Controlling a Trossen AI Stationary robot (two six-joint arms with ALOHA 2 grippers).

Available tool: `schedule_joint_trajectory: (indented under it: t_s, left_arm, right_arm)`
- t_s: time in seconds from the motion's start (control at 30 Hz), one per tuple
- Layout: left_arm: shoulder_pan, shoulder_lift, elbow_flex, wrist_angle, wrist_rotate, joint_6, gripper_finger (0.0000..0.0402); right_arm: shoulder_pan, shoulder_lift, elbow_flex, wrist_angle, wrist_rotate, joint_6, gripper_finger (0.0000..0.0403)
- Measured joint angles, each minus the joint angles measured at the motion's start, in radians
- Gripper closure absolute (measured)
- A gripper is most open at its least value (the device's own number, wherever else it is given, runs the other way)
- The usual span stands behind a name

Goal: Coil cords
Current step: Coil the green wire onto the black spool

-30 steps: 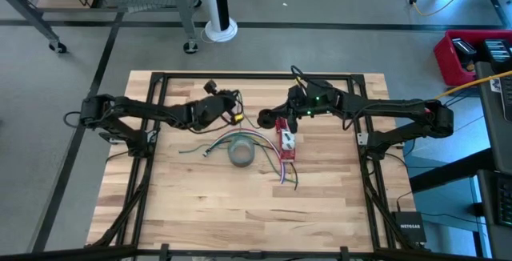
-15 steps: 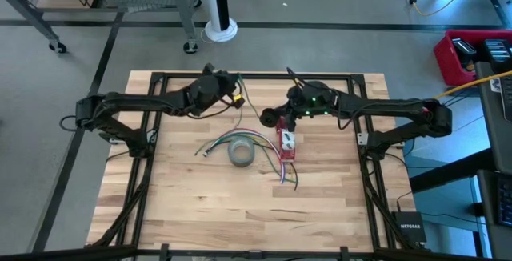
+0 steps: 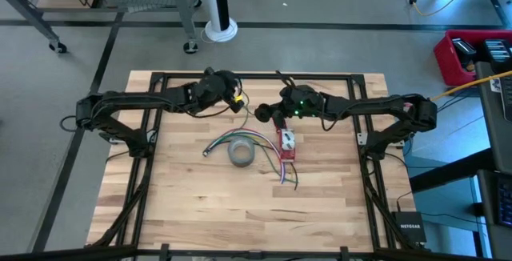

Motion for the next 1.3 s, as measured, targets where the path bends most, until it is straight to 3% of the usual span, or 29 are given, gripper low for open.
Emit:
schedule_joint_trajectory:
  t_s: [0.23,0.43,0.73,1.0,1.3]
  left_arm:
    - [0.06,0.0,0.0,-0.097,-0.005,-0.125,0.0401]
    - [0.083,0.0,0.0,-0.126,0.057,-0.188,0.0401]
    - [0.147,0.0,0.0,-0.14,0.169,-0.336,0.0401]
    - [0.211,0.0,0.0,-0.046,0.234,-0.344,0.0401]
    - [0.208,0.0,0.0,0.105,0.334,-0.39,0.0401]
  right_arm:
    - [0.0,0.0,0.0,0.005,0.149,0.007,0.04]
    - [0.0,0.0,0.0,0.004,0.281,-0.033,0.04]
    - [0.0,0.0,0.0,0.002,0.276,-0.291,0.04]
    - [0.04,0.0,0.0,0.003,0.281,-0.504,0.04]
    - [0.091,0.002,0.055,-0.006,0.376,-0.551,0.04]
